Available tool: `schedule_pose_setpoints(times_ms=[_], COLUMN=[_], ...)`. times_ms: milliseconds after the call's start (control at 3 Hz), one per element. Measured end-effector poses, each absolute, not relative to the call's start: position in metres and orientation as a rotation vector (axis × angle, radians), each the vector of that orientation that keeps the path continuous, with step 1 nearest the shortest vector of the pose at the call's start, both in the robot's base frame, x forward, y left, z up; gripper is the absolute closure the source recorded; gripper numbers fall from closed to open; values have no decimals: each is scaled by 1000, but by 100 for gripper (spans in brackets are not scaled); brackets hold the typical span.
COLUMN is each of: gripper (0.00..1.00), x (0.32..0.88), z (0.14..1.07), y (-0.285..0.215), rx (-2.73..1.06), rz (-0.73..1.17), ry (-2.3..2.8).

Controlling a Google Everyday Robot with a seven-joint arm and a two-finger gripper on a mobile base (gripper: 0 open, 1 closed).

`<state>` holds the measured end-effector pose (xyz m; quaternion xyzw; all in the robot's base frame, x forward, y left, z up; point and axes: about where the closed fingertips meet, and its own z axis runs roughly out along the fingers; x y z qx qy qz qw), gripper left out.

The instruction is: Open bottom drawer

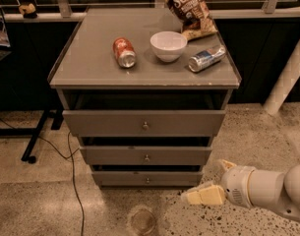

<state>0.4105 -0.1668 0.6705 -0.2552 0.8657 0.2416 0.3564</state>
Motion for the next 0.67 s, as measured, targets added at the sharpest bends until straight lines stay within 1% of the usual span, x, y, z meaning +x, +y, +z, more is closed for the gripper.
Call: schedule_pose_setpoints(times_ms=[333,667], gripper=[0,0], x=[411,411], z=[651,651], y=[-158,-158], rx=[-707,-707], rz=[689,689], ry=[2220,2220])
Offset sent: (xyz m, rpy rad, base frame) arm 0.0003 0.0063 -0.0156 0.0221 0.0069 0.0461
